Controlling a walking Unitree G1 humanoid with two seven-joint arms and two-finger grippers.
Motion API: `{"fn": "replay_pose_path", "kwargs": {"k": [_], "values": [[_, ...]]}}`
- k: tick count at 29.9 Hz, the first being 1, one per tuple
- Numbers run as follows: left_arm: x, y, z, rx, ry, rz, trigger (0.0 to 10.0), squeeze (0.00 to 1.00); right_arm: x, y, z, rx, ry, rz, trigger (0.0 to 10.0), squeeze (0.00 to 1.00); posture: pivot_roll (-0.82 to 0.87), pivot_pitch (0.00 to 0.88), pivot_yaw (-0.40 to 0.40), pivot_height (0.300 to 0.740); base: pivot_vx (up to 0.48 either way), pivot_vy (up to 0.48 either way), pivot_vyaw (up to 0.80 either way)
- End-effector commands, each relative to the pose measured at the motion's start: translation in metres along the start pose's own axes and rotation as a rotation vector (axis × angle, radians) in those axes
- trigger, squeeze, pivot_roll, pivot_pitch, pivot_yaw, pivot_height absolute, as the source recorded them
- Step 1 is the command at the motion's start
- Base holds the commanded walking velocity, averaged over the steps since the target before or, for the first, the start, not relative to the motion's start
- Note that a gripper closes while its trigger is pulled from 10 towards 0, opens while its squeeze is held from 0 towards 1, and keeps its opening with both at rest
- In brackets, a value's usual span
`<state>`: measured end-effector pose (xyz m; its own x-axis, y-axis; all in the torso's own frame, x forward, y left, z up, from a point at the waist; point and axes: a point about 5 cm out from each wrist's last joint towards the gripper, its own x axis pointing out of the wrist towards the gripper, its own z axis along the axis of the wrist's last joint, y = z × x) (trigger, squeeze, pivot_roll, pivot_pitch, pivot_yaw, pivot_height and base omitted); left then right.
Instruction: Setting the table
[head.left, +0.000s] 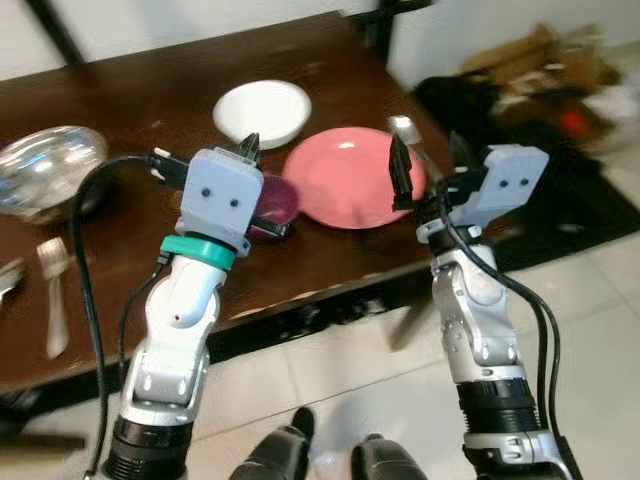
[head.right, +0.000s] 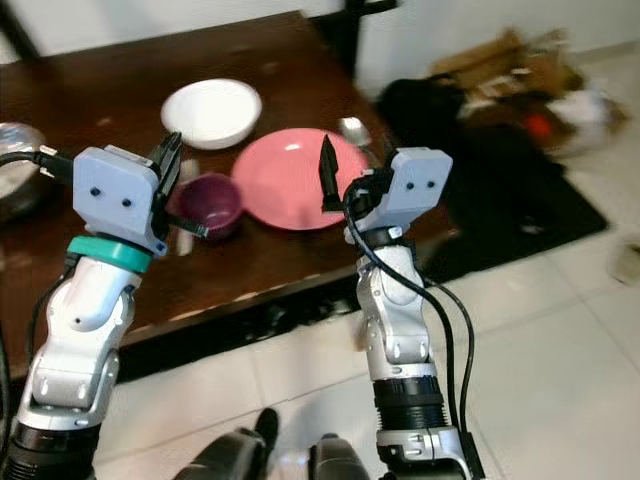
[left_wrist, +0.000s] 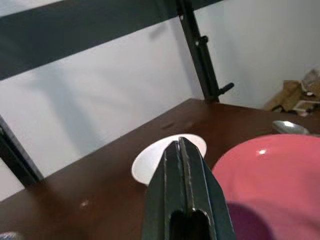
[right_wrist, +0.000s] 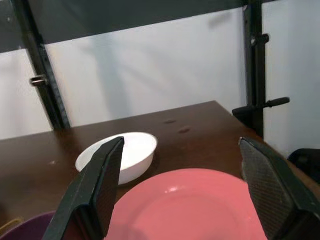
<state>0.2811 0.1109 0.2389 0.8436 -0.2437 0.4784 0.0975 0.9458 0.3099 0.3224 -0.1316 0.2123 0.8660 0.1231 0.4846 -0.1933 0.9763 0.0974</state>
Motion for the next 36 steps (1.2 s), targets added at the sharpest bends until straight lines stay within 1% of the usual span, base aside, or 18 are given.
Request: {"fn": "replay_pose_path", "kwargs": {"k": [1,3,4,5,6,7,8,10,11,12,15,16,17,20,23,26,31,36], "values": [[-0.004,0.005,-0.002,0.027,0.017,0.004,10.0,0.0,-0.001,0.002,0.0,0.007,0.001,0.004,10.0,0.0,0.0,0.101,0.084,0.74,0.0,0.0,0.76],[-0.003,0.008,-0.003,0.038,0.026,0.005,10.0,0.0,-0.001,0.002,0.0,0.009,-0.001,0.004,10.0,0.0,0.0,0.101,0.084,0.74,0.0,0.0,0.76],[-0.002,0.015,-0.006,0.012,0.07,0.022,10.0,0.0,-0.001,0.002,0.0,0.009,-0.001,0.004,10.0,0.0,0.01,0.103,0.085,0.74,0.0,0.0,0.76],[-0.002,0.015,-0.006,0.012,0.07,0.022,10.0,0.0,-0.001,0.002,0.0,0.009,-0.001,0.004,10.0,0.0,0.01,0.103,0.085,0.74,0.0,0.0,0.76],[-0.003,0.022,-0.012,-0.021,0.134,0.043,10.0,0.0,0.0,0.003,0.0,0.01,-0.002,0.003,10.0,0.0,0.01,0.1,0.087,0.74,0.0,0.0,0.76],[-0.003,0.022,-0.012,-0.021,0.134,0.043,10.0,0.0,0.0,0.003,0.0,0.01,-0.002,0.003,10.0,0.0,0.01,0.1,0.087,0.74,0.0,0.0,0.76],[-0.002,0.03,-0.016,-0.064,0.186,0.071,10.0,0.0,0.0,0.003,0.0,0.012,-0.003,0.003,10.0,0.0,0.01,0.098,0.087,0.74,0.0,0.0,0.76],[-0.002,0.03,-0.016,-0.064,0.186,0.071,10.0,0.0,0.0,0.003,0.0,0.012,-0.003,0.003,10.0,0.0,0.01,0.098,0.087,0.74,0.0,0.0,0.76],[-0.001,0.036,-0.019,-0.087,0.227,0.091,10.0,0.0,0.0,0.003,0.0,0.013,-0.003,0.003,10.0,0.0,0.02,0.096,0.087,0.74,0.0,0.0,0.76],[0.001,0.042,-0.024,-0.081,0.272,0.11,10.0,0.0,0.0,0.003,0.0,0.016,-0.002,0.003,10.0,0.0,0.02,0.096,0.088,0.74,0.0,0.0,0.76],[0.001,0.042,-0.024,-0.081,0.272,0.11,10.0,0.0,0.0,0.003,0.0,0.016,-0.002,0.003,10.0,0.0,0.02,0.096,0.088,0.74,0.0,0.0,0.76],[0.004,0.049,-0.026,-0.087,0.293,0.121,10.0,0.0,0.0,0.003,0.0,0.018,-0.001,0.004,10.0,0.0,0.02,0.094,0.087,0.74,0.0,0.0,0.76],[0.008,0.056,-0.029,-0.08,0.32,0.106,10.0,0.0,0.0,0.003,-0.001,0.019,0.001,0.005,10.0,0.0,0.02,0.093,0.085,0.74,0.0,0.0,0.75],[0.013,0.061,-0.032,-0.081,0.351,0.058,10.0,0.0,0.001,0.003,-0.001,0.019,0.004,0.006,10.0,0.0,0.02,0.09,0.085,0.74,0.0,0.0,0.75],[0.015,0.057,-0.039,-0.072,0.394,0.004,10.0,0.0,0.0,0.002,-0.003,0.013,0.012,0.003,10.0,0.0,0.02,0.091,0.085,0.74,0.0,0.0,0.7],[0.017,0.051,-0.043,-0.08,0.417,0.001,10.0,0.0,0.0,0.001,-0.005,0.014,0.025,-0.009,10.0,0.0,0.01,0.091,0.087,0.74,0.0,0.0,0.41],[0.021,0.045,-0.041,-0.113,0.38,0.042,10.0,0.0,-0.002,-0.003,-0.005,0.019,0.03,-0.033,10.0,0.0,0.0,0.097,0.086,0.74,0.0,0.0,0.0],[0.023,0.039,-0.04,-0.14,0.367,0.027,10.0,0.0,-0.003,-0.003,-0.006,0.016,0.033,-0.032,10.0,0.0,0.0,0.103,0.087,0.74,0.0,0.0,0.0]]}}
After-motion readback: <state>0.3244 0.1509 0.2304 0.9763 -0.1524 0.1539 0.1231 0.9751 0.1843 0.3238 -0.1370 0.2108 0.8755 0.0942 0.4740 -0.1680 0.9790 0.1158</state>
